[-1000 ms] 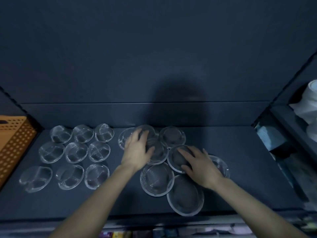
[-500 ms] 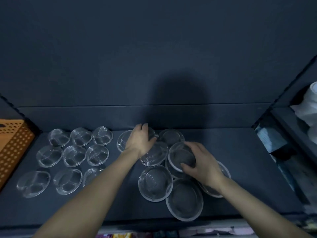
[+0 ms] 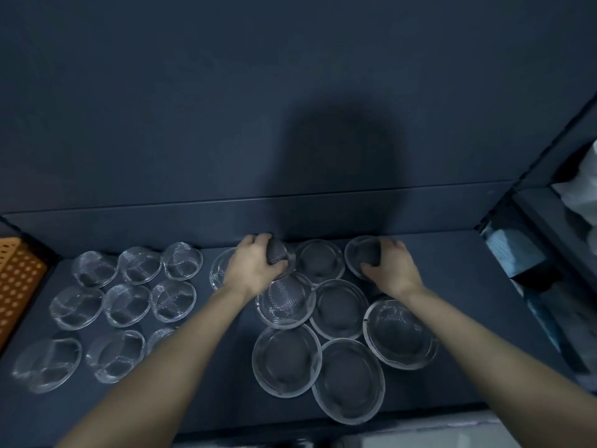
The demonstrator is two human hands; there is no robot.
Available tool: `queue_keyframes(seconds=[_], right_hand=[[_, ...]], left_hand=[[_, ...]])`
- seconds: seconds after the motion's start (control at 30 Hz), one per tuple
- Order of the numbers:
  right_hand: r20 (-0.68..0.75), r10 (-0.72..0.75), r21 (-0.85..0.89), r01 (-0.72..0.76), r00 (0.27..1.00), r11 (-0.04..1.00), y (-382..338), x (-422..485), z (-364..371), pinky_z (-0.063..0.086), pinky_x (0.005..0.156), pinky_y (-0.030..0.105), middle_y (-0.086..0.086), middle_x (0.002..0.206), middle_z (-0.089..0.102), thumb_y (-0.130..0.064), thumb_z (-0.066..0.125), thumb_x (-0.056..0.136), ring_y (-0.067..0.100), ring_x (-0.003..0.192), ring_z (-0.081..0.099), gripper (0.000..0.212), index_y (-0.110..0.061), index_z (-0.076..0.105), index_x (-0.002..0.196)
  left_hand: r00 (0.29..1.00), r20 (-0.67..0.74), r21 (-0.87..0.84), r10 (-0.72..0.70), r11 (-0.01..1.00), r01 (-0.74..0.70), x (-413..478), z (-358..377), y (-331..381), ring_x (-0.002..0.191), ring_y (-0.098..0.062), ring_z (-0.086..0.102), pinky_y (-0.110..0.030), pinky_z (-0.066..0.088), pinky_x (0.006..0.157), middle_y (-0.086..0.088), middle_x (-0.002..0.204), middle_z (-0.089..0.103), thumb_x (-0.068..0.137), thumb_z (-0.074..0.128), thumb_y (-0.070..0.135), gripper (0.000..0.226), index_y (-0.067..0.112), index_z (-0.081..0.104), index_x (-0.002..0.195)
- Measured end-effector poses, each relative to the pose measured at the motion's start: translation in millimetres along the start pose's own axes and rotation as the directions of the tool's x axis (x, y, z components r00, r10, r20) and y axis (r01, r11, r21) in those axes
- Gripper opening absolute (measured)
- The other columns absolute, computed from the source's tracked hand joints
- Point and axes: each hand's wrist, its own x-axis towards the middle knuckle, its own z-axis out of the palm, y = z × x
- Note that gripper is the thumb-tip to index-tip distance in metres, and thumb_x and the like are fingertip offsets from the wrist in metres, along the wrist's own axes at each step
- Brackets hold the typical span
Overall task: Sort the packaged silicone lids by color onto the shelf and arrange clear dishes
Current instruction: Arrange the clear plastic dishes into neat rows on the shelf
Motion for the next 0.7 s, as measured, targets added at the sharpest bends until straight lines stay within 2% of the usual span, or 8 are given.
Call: queue_keyframes(seconds=[0.13, 0.23, 0.33, 0.53, 0.6, 0.7], right_hand=[[0.041, -0.002, -0.072, 0.005, 0.999, 0.997, 1, 9, 4, 0.048, 0.082, 0.037, 0.015, 0.130, 0.044, -0.027, 0.064, 0.079, 0.035, 0.106, 0.054, 0.052, -0.010, 0.045, 0.125], [0.030, 0.006, -0.114, -0.003, 1.000, 0.994, 3, 10, 5, 0.049, 0.082, 0.040, 0.017, 0.129, 0.043, -0.027, 0.063, 0.080, 0.037, 0.108, 0.052, 0.051, -0.007, 0.045, 0.123], [0.012, 0.029, -0.111, -0.027, 1.000, 0.993, 6, 10, 3, 0.047, 0.084, 0.039, 0.018, 0.130, 0.043, -0.026, 0.063, 0.081, 0.038, 0.111, 0.050, 0.051, -0.005, 0.045, 0.124], [0.069, -0.023, -0.039, 0.026, 0.997, 0.999, 13, 1, -7, 0.043, 0.099, 0.040, 0.018, 0.142, 0.037, -0.031, 0.064, 0.086, 0.036, 0.123, 0.045, 0.063, -0.011, 0.036, 0.139], [0.054, -0.065, -0.021, 0.066, 0.996, 0.998, 10, -9, -10, 0.042, 0.101, 0.039, 0.014, 0.143, 0.038, -0.032, 0.063, 0.086, 0.034, 0.124, 0.045, 0.060, -0.012, 0.041, 0.137], [0.080, -0.224, -0.048, 0.228, 0.971, 0.972, -2, -29, -12, 0.036, 0.105, 0.032, 0.010, 0.145, 0.038, -0.029, 0.063, 0.086, 0.026, 0.131, 0.040, 0.051, -0.011, 0.050, 0.132]], left_hand=[[0.998, -0.066, -0.065, 0.020, 0.998, -0.024, -4, -3, 3, 0.118, -0.024, 0.049, -0.027, 0.036, 0.101, -0.008, 0.126, 0.052, 0.075, 0.074, 0.034, 0.063, 0.015, 0.051, 0.131], [0.993, -0.113, -0.100, 0.037, 0.994, -0.049, -9, -3, 3, 0.111, -0.024, 0.054, -0.028, 0.039, 0.101, -0.007, 0.123, 0.053, 0.073, 0.075, 0.032, 0.060, 0.014, 0.055, 0.127], [0.989, -0.137, -0.103, 0.052, 0.992, -0.066, -14, -3, 2, 0.116, -0.021, 0.052, -0.024, 0.035, 0.102, -0.005, 0.125, 0.054, 0.074, 0.075, 0.031, 0.059, 0.014, 0.055, 0.127], [0.990, -0.135, -0.113, 0.047, 0.992, -0.063, -22, -4, 2, 0.115, -0.019, 0.051, -0.019, 0.033, 0.096, -0.005, 0.125, 0.053, 0.074, 0.075, 0.030, 0.059, 0.014, 0.055, 0.127], [0.989, -0.138, -0.118, 0.047, 0.991, -0.064, -27, -5, 1, 0.111, -0.017, 0.051, -0.013, 0.030, 0.089, -0.004, 0.125, 0.053, 0.075, 0.076, 0.029, 0.059, 0.014, 0.055, 0.128], [0.987, -0.150, -0.119, 0.066, 0.989, -0.084, -34, -7, -1, 0.113, -0.017, 0.051, -0.013, 0.029, 0.091, -0.004, 0.125, 0.053, 0.075, 0.076, 0.029, 0.059, 0.013, 0.055, 0.127]])
